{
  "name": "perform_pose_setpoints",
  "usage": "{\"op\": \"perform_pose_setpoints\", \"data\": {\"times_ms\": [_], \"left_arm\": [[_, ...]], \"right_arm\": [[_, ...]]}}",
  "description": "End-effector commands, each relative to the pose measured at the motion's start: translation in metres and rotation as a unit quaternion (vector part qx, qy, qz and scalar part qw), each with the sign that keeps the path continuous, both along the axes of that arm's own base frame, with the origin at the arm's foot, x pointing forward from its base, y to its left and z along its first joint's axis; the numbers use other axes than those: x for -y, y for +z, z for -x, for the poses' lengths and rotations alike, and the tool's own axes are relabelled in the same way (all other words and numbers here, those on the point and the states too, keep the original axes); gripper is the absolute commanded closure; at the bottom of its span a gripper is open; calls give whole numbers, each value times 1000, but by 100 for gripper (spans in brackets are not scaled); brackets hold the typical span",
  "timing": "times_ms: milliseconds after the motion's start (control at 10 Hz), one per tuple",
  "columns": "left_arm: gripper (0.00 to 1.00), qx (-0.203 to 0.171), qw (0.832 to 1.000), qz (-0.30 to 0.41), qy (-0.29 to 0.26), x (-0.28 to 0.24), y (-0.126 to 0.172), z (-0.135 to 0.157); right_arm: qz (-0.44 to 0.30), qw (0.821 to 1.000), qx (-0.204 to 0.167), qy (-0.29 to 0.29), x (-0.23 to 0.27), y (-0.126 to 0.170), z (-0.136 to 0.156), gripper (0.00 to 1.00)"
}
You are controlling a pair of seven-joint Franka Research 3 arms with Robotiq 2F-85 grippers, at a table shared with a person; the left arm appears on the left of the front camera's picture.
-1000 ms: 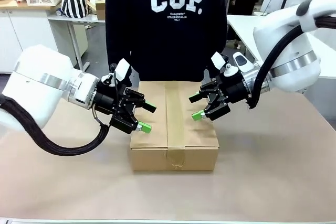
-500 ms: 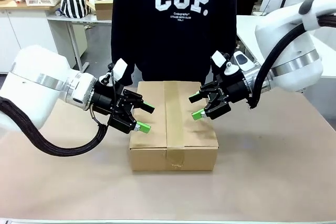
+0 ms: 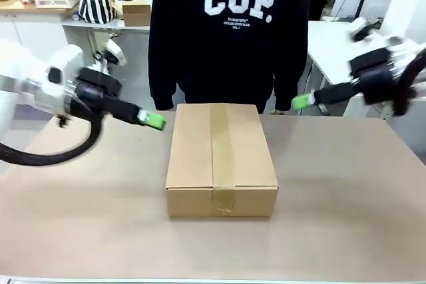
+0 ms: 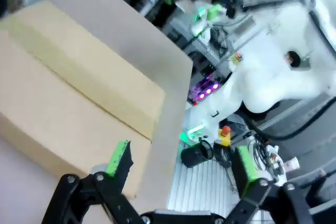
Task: Pack the gift set into the box.
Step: Press and hold the closed box until the human finishes sealing it.
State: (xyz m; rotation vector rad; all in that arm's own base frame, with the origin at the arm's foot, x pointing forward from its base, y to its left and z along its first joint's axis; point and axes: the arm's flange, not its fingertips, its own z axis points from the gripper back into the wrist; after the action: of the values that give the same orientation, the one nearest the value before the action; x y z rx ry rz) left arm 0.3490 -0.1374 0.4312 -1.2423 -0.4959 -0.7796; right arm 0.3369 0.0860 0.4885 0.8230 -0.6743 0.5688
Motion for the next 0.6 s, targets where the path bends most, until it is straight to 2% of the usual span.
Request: {"op": "perform_pose_setpoints", "data": {"times_ms": [0,100,200,300,400,500], "left_arm": [[0,-88,994,26,55,-61,20,53],[0,-109,987,54,102,-100,23,70],[0,-128,978,72,145,-136,21,90],[0,-109,972,110,177,-163,18,105],[0,-116,986,43,107,-111,46,7],[0,-116,986,43,107,-111,46,7]], "right_arm": [[-23,993,-57,-97,58,-9,56,0],[-48,986,-84,-135,93,-10,68,0],[-91,978,-95,-162,131,-14,79,0],[-133,973,-89,-165,159,-25,85,0],[-129,982,-73,-121,163,-48,75,0],[-83,979,-87,-163,150,20,24,0]]}}
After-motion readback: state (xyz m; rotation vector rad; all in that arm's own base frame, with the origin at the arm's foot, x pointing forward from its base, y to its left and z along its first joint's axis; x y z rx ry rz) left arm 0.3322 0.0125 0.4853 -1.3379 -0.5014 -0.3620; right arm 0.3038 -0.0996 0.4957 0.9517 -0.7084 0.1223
